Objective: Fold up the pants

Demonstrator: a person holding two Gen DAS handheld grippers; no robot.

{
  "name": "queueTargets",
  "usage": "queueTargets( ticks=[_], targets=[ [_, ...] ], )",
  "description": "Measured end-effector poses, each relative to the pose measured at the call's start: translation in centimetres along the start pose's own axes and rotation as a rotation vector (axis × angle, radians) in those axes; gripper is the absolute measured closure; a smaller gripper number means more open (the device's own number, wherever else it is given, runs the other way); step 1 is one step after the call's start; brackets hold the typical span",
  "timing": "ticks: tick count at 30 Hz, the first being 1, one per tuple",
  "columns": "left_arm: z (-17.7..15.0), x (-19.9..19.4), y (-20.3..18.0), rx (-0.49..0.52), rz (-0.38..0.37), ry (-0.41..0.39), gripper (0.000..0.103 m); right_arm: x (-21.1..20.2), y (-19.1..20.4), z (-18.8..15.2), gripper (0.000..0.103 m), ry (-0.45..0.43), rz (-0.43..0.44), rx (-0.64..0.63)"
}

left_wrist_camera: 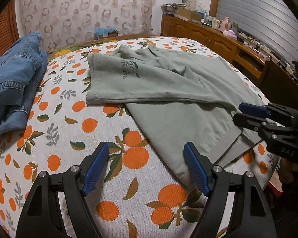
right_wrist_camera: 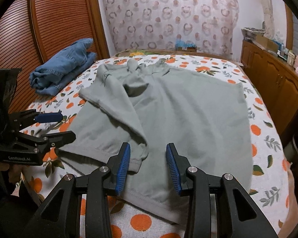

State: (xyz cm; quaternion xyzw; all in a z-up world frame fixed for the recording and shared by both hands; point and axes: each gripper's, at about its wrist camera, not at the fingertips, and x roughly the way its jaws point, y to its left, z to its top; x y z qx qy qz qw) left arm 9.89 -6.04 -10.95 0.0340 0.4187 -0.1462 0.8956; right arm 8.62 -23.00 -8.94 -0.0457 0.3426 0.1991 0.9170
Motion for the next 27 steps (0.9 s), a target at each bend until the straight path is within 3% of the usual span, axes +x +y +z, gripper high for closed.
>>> queueTargets(
  ticks=[3,9,11,24,27],
  targets=[
    [0.1,0.0,0.1,0.0,-0.003,-0.003,0.024,0.3,0.0,0.3,0.067,0.006,-0.002,-0.01],
    [0.1,0.0,0.1,-0.001,-0.003,-0.003,0.024,0.6,0.4,0.5,0.094,0.003,0.011,-0.047],
    [0.1,0.0,0.1,-0.002,-0.002,-0.003,0.024,0.5,0.4,0.6,0.098,-0.008,0.013,-0.048],
    [0.7,-1.8,-0.2,-0.002,-0.006,-0.051,0.024,-5.5,0.8,1.2,0.103,-0.184,0.012,-0.076],
    [0.6,-1.6,-0.2,-0.006,-0.006,-0.044,0.024,-5.6,0.8,0.9,0.103,-0.179,0.008,-0.086]
  ],
)
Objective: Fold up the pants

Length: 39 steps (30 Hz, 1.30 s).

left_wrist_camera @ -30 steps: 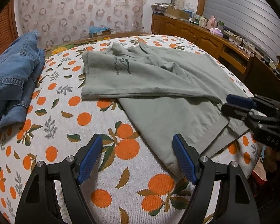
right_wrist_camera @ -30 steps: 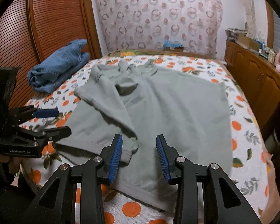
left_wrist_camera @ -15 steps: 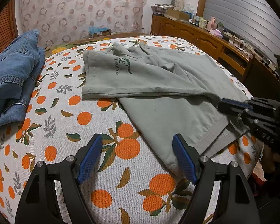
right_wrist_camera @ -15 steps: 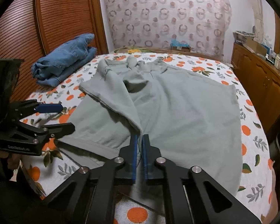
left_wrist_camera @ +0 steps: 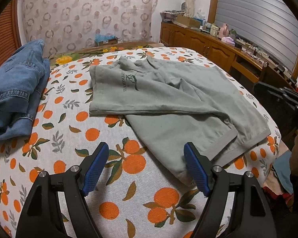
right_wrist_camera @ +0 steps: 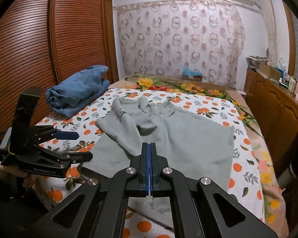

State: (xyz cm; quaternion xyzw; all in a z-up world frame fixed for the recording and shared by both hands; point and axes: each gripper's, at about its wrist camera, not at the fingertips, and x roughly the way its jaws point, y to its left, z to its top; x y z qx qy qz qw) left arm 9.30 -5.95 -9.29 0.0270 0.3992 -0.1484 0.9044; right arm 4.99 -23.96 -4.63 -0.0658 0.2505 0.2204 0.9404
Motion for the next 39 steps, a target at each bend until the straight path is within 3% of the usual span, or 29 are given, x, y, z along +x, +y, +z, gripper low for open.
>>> queueTargets(
  ticks=[4,9,12,19,20,21,23,32,39],
  targets=[
    [-0.1,0.6,0.2,-0.004,0.008,0.018,0.024,1.6,-0.3,-0.8,0.103,0.043,0.009,0.018],
    [-0.6,1.3,0.7,-0.003,0.03,0.044,0.024,4.5,-0.3,-1.5,0.078,0.112,0.009,0.006],
    [-0.8,1.4,0.9,-0.004,0.036,0.045,0.024,6.2,-0.6,-1.7,0.075,0.149,0.012,0.001],
    [-0.8,1.4,1.0,-0.002,0.038,0.04,0.024,7.5,0.1,-0.3,0.075,0.182,0.004,-0.065],
    [-0.8,1.4,0.9,-0.002,0.037,0.041,0.024,7.9,0.2,-0.3,0.079,0.193,0.001,-0.07],
    [-0.8,1.4,1.0,-0.002,0.036,0.041,0.024,8.1,0.4,-0.3,0.096,0.204,0.002,-0.073],
    [-0.8,1.4,1.0,-0.004,0.033,0.04,0.024,8.2,0.8,-0.1,0.1,0.209,0.004,-0.087],
    [-0.1,-0.4,0.7,-0.02,0.003,-0.015,0.024,2.8,0.7,2.3,0.101,0.043,0.016,-0.066],
    [1.2,-0.9,-0.6,0.017,-0.033,-0.041,0.024,-1.6,-0.3,2.1,0.101,-0.005,-0.012,-0.06]
  ],
)
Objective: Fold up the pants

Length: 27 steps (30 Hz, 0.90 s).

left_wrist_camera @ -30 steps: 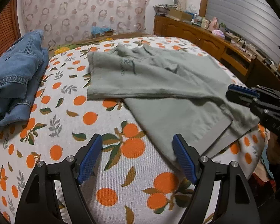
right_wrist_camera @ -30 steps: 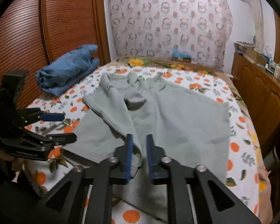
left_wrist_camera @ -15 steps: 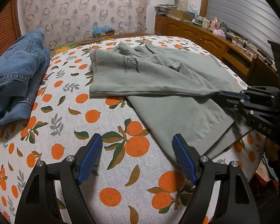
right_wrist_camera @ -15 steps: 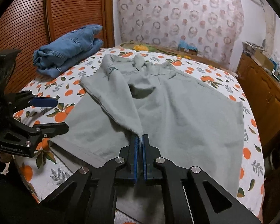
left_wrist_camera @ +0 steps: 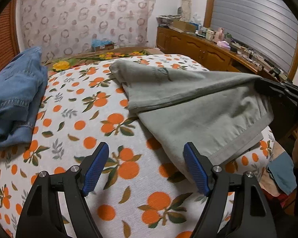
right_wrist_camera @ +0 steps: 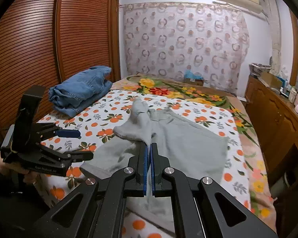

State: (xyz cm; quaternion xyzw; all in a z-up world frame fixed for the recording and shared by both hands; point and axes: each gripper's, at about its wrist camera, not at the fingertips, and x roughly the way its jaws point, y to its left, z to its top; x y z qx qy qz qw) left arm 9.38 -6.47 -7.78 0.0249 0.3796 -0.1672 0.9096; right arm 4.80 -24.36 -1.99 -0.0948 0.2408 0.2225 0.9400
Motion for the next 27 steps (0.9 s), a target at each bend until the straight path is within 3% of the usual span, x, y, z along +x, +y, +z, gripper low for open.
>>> queueTargets(
  ticks=[11,27],
  targets=[
    [1.1,1.5,-2.2,0.046,-0.036,0.027,0.024,-3.6,-1.6,-2.3,0.101,0.034,-0.1,0.049],
    [0.7,3.0,-3.5,0.069,-0.04,0.068,0.024,-2.8,-3.2,-4.3,0.101,0.149,-0.11,0.156]
  ],
)
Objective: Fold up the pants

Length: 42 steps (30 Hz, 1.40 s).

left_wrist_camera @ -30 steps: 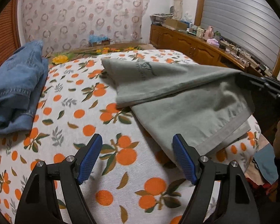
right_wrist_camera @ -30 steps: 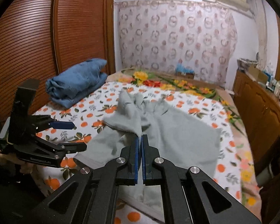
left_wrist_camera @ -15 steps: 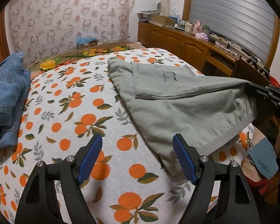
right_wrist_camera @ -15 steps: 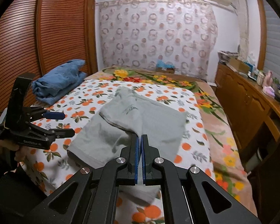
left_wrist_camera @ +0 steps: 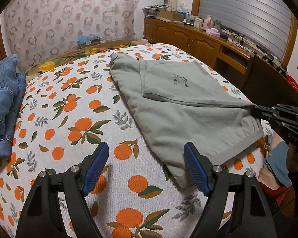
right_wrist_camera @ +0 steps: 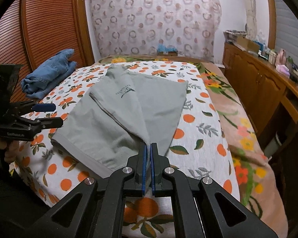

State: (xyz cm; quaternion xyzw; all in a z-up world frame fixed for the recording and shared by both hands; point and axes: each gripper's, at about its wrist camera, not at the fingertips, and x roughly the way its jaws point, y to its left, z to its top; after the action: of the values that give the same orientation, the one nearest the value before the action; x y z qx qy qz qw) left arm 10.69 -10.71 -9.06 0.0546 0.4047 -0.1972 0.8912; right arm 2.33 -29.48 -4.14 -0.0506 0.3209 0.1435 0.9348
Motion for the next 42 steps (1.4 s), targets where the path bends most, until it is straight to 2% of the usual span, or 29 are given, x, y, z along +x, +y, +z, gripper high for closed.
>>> queueTargets(
  ticks=[6,12,16,18,22,28,42],
  targets=[
    [-0.2,0.4,0.0,-0.004,-0.001,0.007,0.024,-0.2,0.1,0.4,0.101,-0.018,-0.011,-0.007],
    [-0.2,0.4,0.2,-0.011,0.0,0.002,0.024,0.4,-0.5,-0.1,0.1,0.008,0.001,0.009],
    [0.1,0.5,0.5,-0.018,0.004,-0.006,0.024,0.1,-1.0,0.2,0.087,0.0,-0.001,0.02],
    [0.4,0.5,0.8,-0.018,0.01,-0.011,0.024,-0.1,-1.1,0.6,0.074,-0.015,-0.003,0.02],
    [1.4,0.6,1.6,-0.023,0.016,-0.019,0.024,-0.4,-0.7,1.7,0.073,-0.042,0.014,-0.012],
    [3.2,1.1,3.2,-0.024,0.029,-0.026,0.024,1.7,1.1,4.1,0.073,-0.036,0.069,-0.066],
    [5.5,2.5,5.9,-0.03,0.034,-0.013,0.024,9.1,3.5,8.9,0.073,0.045,0.177,-0.145]
  ],
)
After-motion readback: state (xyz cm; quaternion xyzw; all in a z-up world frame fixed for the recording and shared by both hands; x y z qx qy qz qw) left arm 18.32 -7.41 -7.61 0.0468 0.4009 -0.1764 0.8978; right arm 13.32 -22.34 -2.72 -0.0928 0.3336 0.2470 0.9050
